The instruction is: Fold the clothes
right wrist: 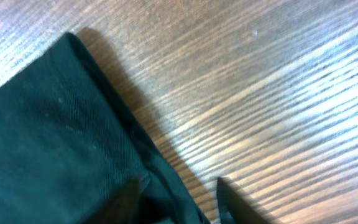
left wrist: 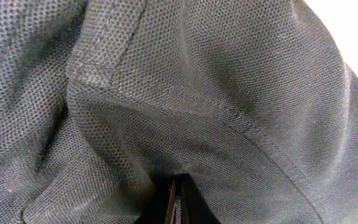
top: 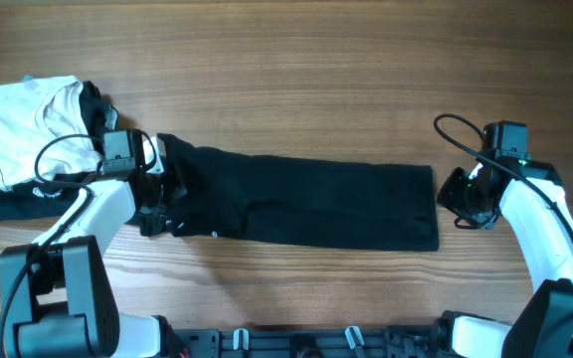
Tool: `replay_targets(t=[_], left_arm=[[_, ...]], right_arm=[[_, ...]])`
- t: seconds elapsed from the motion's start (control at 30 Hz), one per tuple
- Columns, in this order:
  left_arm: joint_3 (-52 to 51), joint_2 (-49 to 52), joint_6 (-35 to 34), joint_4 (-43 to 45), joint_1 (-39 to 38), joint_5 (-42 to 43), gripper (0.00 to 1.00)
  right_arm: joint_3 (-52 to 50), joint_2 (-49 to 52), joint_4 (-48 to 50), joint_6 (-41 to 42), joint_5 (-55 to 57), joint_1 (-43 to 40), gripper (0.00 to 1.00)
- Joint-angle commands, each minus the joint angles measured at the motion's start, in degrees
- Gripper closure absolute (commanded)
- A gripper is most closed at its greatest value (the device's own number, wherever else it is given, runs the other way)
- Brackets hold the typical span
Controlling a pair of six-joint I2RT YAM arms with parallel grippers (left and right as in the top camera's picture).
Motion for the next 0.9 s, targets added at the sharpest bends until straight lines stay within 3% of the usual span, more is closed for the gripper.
replay_targets(t=[0.0,0.17,0.33,0.4,0.5,0.6,0.73,0.77,0.87], left_arm=[[-2.5,3.1,-0.7,-1.1,-0.1,-5.6,0.94],[-2.4,3.1,-0.7,-1.9,-0.1,-5.5,0.83],[1.2,-0.3,-0.7,-8.1,-0.1,-1.6,0.69],[3.9,-3.9,-0.6,-12.1,-0.1,-1.6,0.64],[6.4,-10.6,-0.7,-16.0,-0.1,-1.6,0.53],[6.8,-16.7,-0.7,-16.2,-0.1,-1.2,0.49],[6.8,-23.0,-0.7,-16.2,-0.1,-1.2,0.45],[6.8,-24.0,-0.7,-16.2,-0.1,-1.2,0.44],[6.8,-24.2,-0.7,-16.2,-0.1,-1.2,0.44]], right_arm=[[0.8,-0.5,1.9,0.5,2.1,0.0,0.43],[0.8,0.8,6.6,-3.3,-9.2,-4.7,0.39],[0.3,5.7,3.2,-10.6,-19.6,-12.8,0.35],[-1.4,8.6,2.3,-11.6,-20.5,-13.2,0.33],[-3.3,12.8,3.1,-19.6,-29.8,-11.9,0.27],[-4.0,14.9,4.0,-20.5,-29.7,-9.6,0.28],[-7.8,15.5,9.5,-19.9,-29.7,-6.9,0.43],[-7.8,15.5,9.6,-19.9,-29.7,-6.8,0.55],[-7.8,15.5,9.6,-20.5,-29.7,-6.8,0.59]])
